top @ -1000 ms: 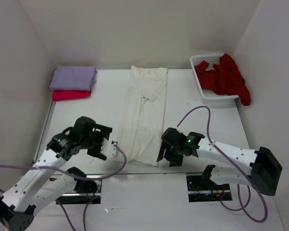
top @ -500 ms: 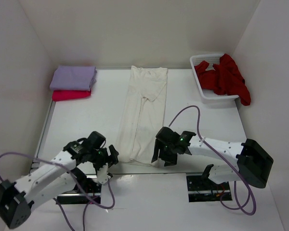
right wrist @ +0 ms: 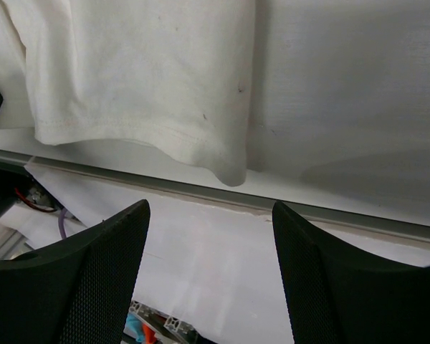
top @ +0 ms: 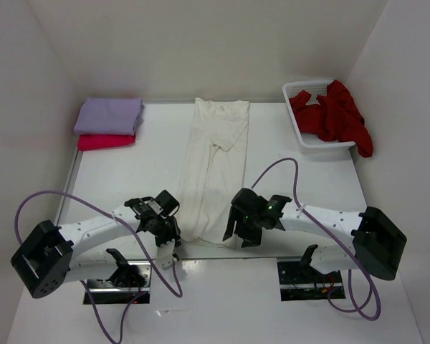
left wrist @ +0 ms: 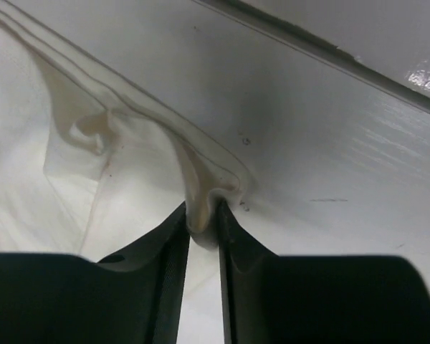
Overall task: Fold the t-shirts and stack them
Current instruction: Grab the bottom of the folded rectangular tshirt with both arms, then fold the folded rectangular tshirt in 1/3 of the way
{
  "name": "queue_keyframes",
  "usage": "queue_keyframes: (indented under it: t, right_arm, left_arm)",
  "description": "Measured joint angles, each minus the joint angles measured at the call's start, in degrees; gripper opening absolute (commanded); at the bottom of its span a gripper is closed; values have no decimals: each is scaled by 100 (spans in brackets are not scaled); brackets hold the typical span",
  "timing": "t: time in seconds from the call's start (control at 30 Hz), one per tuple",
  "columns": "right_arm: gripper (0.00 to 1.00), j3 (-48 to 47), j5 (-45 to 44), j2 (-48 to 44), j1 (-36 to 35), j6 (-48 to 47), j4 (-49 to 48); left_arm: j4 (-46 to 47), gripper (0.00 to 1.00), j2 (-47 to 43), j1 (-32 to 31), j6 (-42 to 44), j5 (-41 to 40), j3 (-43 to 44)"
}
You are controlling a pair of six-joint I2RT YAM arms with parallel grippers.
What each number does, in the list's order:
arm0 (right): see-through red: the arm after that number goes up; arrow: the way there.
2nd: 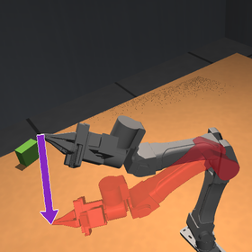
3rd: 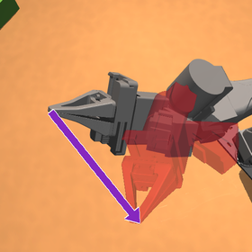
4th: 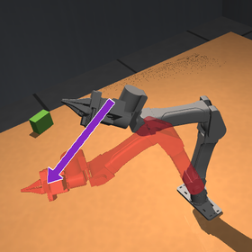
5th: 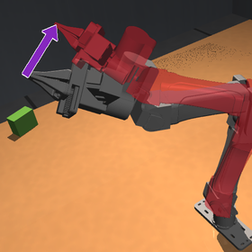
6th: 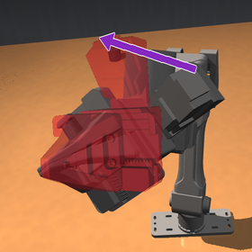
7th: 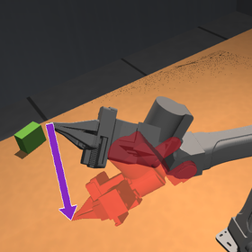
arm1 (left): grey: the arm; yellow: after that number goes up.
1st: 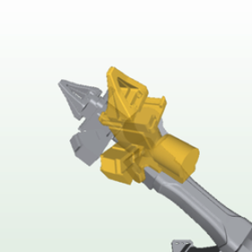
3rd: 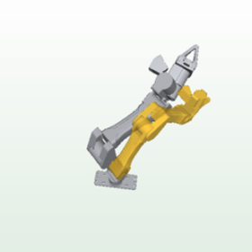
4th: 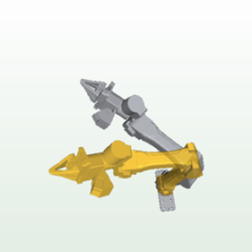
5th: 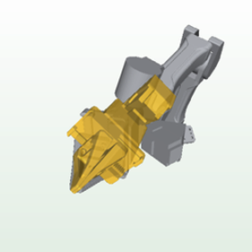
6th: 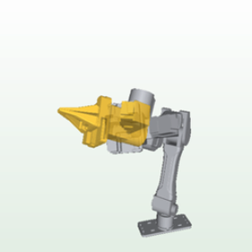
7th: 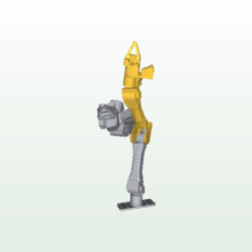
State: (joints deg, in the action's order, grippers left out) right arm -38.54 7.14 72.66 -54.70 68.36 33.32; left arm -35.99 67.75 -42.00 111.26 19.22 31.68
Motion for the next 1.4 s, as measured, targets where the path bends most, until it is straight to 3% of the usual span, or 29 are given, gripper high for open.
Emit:
queue_keyframes:
  t: [0.1, 0.2, 0.3, 0.37, 0.4, 0.5, 0.53, 0.57, 0.8, 1.03, 1.23, 1.4]
  right_arm:
    - [74, 0, 55, 52, 0, 2, -52]
    - [68, 0, 103, 343, 0, -13, -201]
    - [62, 2, 127, 697, 0, -17, -330]
    - [51, 0, 125, 909, 0, -37, -382]
    - [37, -15, 170, 984, 4, -37, -396]
    - [15, -87, 254, 1193, 11, -83, -472]
    - [2, -101, 289, 1241, 17, -94, -483]
    - [0, -109, 315, 1263, 17, -118, -509]
    - [0, -323, 219, 1099, 299, -297, -192]
    - [0, -1403, 175, 767, 1196, -1060, 96]
    - [0, -2656, 216, 1720, 2426, -2118, 273]
    - [0, -3563, 271, 2514, 3012, -2693, 280]
  left_arm:
    - [20, 14, 57, -46, -13, -11, 0]
    - [50, 5, 61, -61, -22, 2, 0]
    - [61, 4, 61, -61, -26, 13, 0]
    - [63, 0, 61, -61, -35, 11, 2]
    - [68, 0, 61, -61, -44, 11, 2]
    - [92, 0, 61, -61, -72, 11, 11]
    - [118, 0, 61, -61, -101, 11, 20]
    - [138, 0, 61, -61, -140, 11, 35]
    - [155, 0, 15, 2, -848, 37, 490]
    - [323, 0, 302, 623, -1976, 17, 1478]
    - [1436, 0, 1252, 1088, -2975, -286, 2275]
    - [2594, 0, 1910, 1283, -3322, -654, 2610]
